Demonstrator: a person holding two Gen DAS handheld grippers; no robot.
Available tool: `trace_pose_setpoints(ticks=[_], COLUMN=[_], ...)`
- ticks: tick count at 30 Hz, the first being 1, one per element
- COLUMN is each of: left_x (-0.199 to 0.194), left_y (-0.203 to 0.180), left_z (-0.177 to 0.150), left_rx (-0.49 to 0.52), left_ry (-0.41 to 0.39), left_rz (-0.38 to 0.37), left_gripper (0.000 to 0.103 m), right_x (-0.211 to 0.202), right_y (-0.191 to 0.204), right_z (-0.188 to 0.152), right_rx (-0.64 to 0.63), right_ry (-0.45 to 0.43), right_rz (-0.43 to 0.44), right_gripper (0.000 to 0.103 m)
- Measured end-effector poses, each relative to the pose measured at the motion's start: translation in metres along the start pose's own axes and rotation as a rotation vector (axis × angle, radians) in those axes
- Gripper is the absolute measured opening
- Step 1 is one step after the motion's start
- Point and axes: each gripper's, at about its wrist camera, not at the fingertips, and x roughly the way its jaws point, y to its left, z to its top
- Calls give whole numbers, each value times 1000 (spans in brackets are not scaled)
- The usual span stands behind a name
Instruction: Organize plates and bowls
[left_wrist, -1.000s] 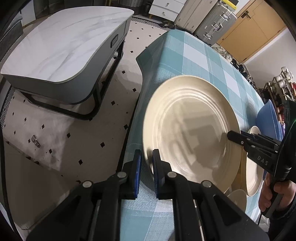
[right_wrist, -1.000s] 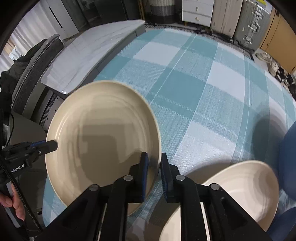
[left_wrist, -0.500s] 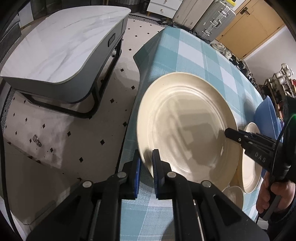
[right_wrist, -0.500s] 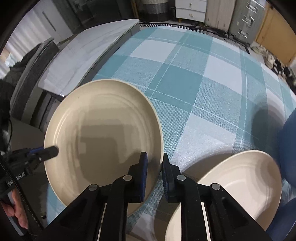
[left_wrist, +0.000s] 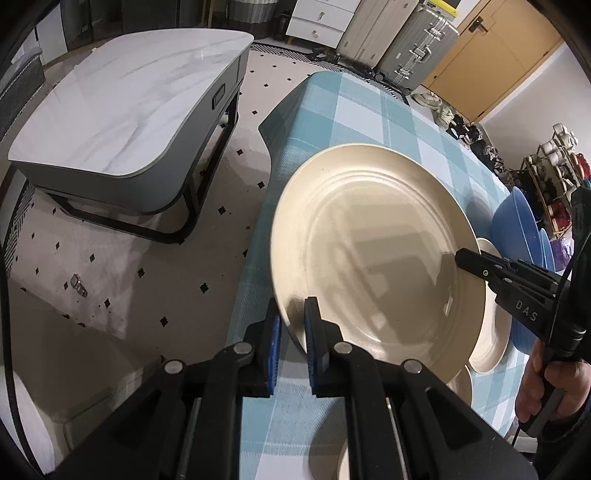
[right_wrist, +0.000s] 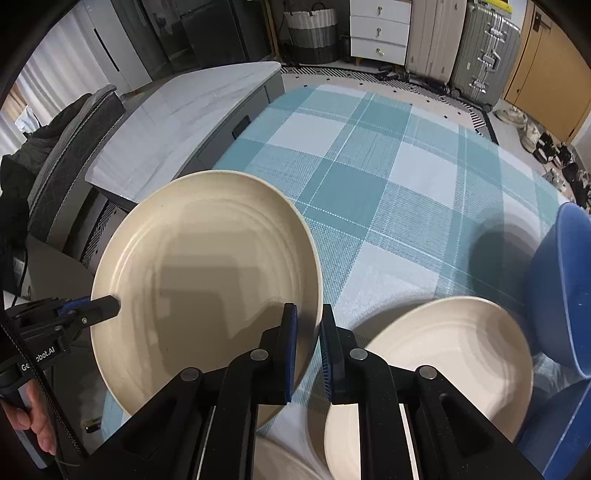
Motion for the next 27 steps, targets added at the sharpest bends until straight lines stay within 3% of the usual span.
trace_pose_setpoints(ticks=[10, 27], left_x=[-28, -29], left_y=[-14, -33], left_z=[-39, -128], left_rx=[26, 76], left_ry=[-30, -18], left_rz=[6, 23], left_gripper=[10, 11], right_x=[-41, -64], right_y=[8, 10], right_z=[-42, -160], right_rx=[-16, 9], right_ry=[-43, -81], right_rz=[-3, -15], right_gripper=[11, 11])
